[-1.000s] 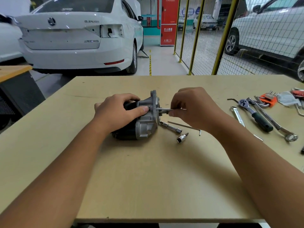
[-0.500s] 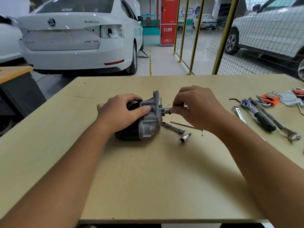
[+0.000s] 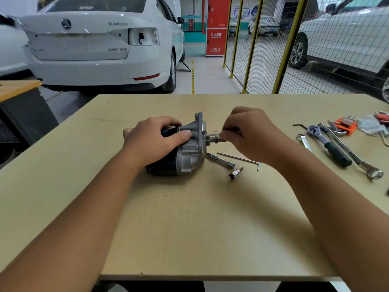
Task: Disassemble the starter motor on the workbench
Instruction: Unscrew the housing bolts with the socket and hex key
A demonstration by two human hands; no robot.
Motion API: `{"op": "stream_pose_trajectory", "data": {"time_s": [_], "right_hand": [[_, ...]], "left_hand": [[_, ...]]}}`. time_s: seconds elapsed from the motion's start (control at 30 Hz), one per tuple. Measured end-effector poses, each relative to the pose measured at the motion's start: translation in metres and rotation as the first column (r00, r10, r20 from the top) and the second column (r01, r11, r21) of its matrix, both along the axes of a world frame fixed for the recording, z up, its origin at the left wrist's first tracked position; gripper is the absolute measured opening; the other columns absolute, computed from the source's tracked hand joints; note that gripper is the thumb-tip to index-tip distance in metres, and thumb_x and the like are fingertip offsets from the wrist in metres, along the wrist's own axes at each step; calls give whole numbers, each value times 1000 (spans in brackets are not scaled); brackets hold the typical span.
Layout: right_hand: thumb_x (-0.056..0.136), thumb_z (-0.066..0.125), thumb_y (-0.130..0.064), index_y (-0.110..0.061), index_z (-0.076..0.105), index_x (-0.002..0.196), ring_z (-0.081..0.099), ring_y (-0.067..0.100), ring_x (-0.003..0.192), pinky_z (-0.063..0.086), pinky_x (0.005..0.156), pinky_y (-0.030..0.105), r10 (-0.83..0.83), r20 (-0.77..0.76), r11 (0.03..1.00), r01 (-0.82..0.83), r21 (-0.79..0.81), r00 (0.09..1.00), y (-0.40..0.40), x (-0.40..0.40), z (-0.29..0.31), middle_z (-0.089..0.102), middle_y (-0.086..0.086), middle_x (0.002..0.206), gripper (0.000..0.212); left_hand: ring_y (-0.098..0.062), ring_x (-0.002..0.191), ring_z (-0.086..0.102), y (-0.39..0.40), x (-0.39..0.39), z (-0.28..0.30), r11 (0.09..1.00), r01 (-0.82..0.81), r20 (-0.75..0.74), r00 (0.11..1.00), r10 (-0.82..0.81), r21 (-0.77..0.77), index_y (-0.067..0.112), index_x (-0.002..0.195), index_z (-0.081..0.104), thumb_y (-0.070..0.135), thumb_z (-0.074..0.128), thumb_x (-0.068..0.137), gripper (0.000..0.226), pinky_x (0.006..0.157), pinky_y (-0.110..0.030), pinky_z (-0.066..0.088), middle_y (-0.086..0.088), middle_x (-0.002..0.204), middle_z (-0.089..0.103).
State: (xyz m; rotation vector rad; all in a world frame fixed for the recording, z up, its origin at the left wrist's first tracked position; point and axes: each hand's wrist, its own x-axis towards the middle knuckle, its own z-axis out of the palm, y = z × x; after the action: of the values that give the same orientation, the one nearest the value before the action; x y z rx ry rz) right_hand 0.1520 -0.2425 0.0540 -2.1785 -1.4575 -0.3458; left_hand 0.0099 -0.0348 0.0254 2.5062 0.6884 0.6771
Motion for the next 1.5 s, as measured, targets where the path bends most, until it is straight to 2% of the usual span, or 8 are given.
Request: {"op": "stream_pose_trajectory", "data": {"time_s": [0.17,0.4,0.53,0.77,0.9,1.0,1.17,1.5], "right_hand": [[85,77,-30,-18,75,88,57,16,81,52,76,43,-33,44,999,33,-5,998,0,-3,3,54,-11,85,12],[91,70,-35,-19,72,87,51,7,73,46,67,33,21,-35,999,-22,-29,999,-4,1,-1,58,-4,85,16],[95,64,-32,-14,76,93,53,14,77,48,71,37,5,-20,994,-7,-109,1000,-3,4,-2,57,-1,89,22],[85,76,-35,-21,77,85,55,15,78,50,75,43,-55,73,998,57,-20,996,-2,-1,2,59,-12,88,14],[82,80,-31,-18,74,84,55,14,73,49,65,33,-35,25,999,34,32,999,-2,0,1,59,-11,82,15],[87,75,-33,-18,71,84,52,8,67,37,57,19,-4,-19,999,5,43,1000,-3,1,-1,58,-8,73,16],[97,63,-24,-11,77,94,53,17,78,42,70,32,28,-47,999,-29,-22,998,-1,1,-1,60,3,86,19],[88,74,-27,-17,79,88,57,17,76,52,70,44,-7,66,1000,5,31,998,-2,-4,2,61,-8,82,10]], "left_hand": [[-9,105,55,1,-1,0,1000,7,-3,1000,-7,0,55,108,66,90,48,62,60,96,-42,31,27,108,68],[-8,107,55,1,0,0,1000,6,17,1000,-6,-4,57,104,65,88,44,70,51,93,-42,27,29,107,68],[-9,109,56,0,0,-1,1000,5,15,1000,-4,-7,55,105,66,88,46,69,52,93,-42,28,28,109,69],[-11,114,58,0,-1,0,1000,5,5,1000,-5,-15,54,109,68,88,50,65,59,97,-43,30,26,111,69],[-12,113,58,0,-1,0,1000,9,-1,1000,-9,-5,54,111,67,91,48,62,64,94,-42,29,26,112,68],[-11,112,58,0,-1,-1,1000,13,6,1000,-13,-2,56,109,65,91,44,64,61,93,-43,28,27,111,69],[-11,113,58,1,0,-2,1000,3,7,1000,-3,-7,55,109,66,92,43,65,62,93,-43,28,27,111,69],[-13,113,58,0,-1,0,1000,-6,3,1000,6,-10,53,111,67,89,51,66,60,99,-44,32,25,111,69]]}}
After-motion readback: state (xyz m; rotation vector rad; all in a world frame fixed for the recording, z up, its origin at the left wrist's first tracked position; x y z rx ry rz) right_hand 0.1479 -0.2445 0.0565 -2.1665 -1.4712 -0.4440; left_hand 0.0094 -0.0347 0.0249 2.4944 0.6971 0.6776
